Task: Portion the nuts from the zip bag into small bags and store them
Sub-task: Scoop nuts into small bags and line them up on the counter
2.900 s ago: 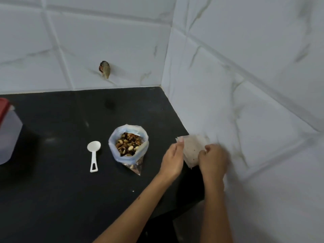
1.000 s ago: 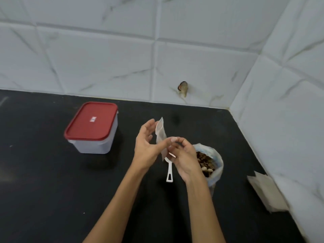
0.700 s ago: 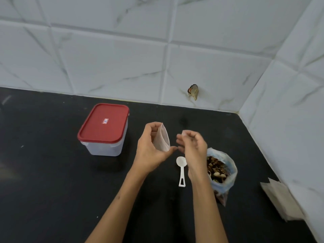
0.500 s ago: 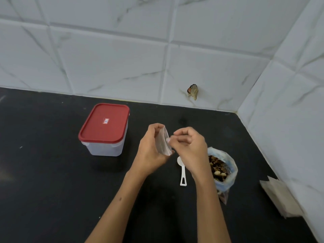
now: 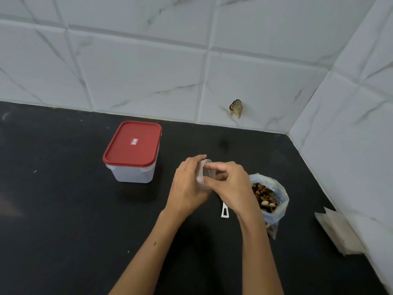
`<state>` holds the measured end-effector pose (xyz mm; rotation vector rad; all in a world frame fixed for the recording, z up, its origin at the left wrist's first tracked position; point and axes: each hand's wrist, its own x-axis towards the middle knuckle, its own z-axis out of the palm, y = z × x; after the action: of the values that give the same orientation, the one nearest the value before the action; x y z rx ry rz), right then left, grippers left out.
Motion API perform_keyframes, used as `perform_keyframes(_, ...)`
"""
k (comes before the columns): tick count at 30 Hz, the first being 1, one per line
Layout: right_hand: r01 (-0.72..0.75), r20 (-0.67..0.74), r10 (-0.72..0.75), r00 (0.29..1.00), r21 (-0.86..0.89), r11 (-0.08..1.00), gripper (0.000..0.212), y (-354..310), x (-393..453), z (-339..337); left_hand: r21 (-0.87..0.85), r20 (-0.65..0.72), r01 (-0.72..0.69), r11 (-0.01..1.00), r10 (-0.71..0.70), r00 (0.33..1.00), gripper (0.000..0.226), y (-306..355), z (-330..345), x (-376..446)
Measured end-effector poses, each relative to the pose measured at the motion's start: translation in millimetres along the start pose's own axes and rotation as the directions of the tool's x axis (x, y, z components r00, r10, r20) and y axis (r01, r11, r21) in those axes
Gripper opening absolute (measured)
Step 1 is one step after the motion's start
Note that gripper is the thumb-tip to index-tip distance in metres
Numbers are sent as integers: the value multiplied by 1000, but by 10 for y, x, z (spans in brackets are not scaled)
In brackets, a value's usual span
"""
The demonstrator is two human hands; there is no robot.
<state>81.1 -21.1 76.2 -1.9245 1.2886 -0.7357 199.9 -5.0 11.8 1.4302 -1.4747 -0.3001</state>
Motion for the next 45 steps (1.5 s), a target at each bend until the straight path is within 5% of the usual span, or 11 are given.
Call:
perform_keyframes(5,-5,26,4,1000,58,998,33,78,-29,-14,-39,-52,42,998,-44,998,43,9,36,-23)
perform_keyframes(9,-35,-239,105,965,280,959,4,139,-28,-13,-67,-57,92,993,-96,994,40,20,63,-65)
perform_keyframes(11,-121,-346,168,923,152,981,6,264,2,13,-75,-66,125,989,-130,989,42,21,71,-90)
perform_keyframes(16,-497,-219,447,867,-334,801,18,635,57,293,-101,-82,171,980,-179,980,50,-15,117,-112)
perform_keyframes(24,-539,-254,480,840,-493,683,31,621,68,430,-107,-54,178,978,-185,981,64,-86,160,-91)
perform_keyframes(28,-509,-253,445,859,-332,794,24,563,97,299,-149,-16,214,965,-219,976,73,-118,180,-70)
perform_keyframes(31,-355,-287,326,901,-55,933,13,524,117,97,-171,25,237,956,-237,971,87,-129,225,-67)
perform_keyframes(34,-229,-300,255,919,120,966,24,439,62,-122,-147,67,214,966,-206,976,83,-82,312,-55)
perform_keyframes(38,-252,-207,291,934,197,948,25,375,-52,-305,-153,120,181,972,-163,979,76,59,460,-48)
perform_keyframes(45,-355,-175,365,915,84,931,14,514,-191,-527,-224,179,180,958,-141,974,73,254,697,-112)
